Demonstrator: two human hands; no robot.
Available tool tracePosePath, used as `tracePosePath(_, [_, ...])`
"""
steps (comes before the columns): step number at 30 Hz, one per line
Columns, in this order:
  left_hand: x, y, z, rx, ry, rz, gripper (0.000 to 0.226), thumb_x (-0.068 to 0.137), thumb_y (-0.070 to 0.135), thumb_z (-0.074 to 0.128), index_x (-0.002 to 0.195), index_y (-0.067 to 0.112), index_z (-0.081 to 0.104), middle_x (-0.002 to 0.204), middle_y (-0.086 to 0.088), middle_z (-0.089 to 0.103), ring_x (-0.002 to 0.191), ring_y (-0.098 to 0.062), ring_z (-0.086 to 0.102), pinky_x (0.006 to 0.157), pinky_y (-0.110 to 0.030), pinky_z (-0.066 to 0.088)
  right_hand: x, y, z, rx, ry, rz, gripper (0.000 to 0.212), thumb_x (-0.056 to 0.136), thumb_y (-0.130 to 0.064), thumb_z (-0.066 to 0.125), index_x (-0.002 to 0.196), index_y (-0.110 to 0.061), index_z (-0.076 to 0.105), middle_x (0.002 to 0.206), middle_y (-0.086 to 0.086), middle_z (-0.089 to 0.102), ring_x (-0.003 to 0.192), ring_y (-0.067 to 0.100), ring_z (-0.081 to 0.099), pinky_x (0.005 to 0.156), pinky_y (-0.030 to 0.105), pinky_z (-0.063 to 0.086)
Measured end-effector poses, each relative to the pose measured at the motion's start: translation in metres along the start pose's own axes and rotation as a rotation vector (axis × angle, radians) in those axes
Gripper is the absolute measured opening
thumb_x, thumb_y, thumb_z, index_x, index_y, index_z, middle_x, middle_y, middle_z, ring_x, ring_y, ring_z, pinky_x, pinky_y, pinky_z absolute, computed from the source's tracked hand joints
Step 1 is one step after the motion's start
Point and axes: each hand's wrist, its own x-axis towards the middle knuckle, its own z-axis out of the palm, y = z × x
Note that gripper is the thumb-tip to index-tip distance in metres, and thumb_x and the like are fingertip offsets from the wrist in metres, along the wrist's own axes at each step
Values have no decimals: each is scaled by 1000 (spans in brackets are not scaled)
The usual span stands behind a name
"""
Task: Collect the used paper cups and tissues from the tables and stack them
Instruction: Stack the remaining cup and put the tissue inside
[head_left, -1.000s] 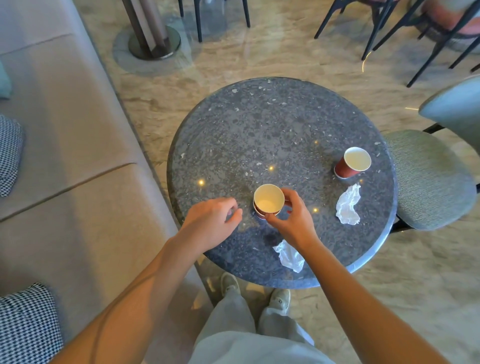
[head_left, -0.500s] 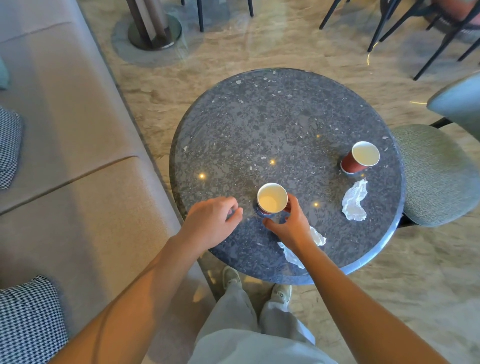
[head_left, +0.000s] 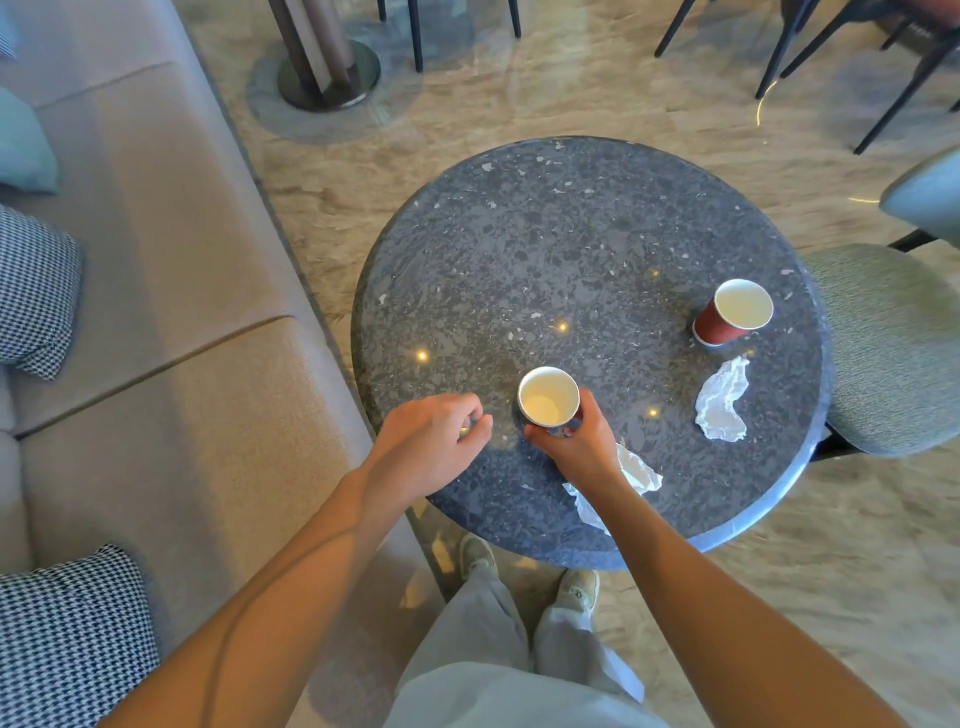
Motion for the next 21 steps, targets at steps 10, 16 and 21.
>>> tracePosePath(10, [6,42,-16,0,24,29,27,97,49,43,91,28,60,84,12,67,71,-7,60,66,-34,54,-22,-28,-61,161,94,-61,52,79,-25,88,120,-34,58,110,-20,68,105,0,65,95,34,55])
tracePosePath(16, [24,100,-37,59,111,127,28,97,51,41,94,30,60,90,12,67,72,-9,60,67,-33,52,-34,-50,-127,154,169,-183,49,79,-24,88,114,-38,57,110,-13,72,105,10,70,96,38,57])
tracePosePath(21, [40,148,-55,91,197,222,28,97,50,42,95,30,60,91,11,67,71,-12,60,68,-34,51,-45,-72,-185,151,233,-271,50,80,-21,88,116,-31,55,103,-17,69,96,-1,67,86,20,52])
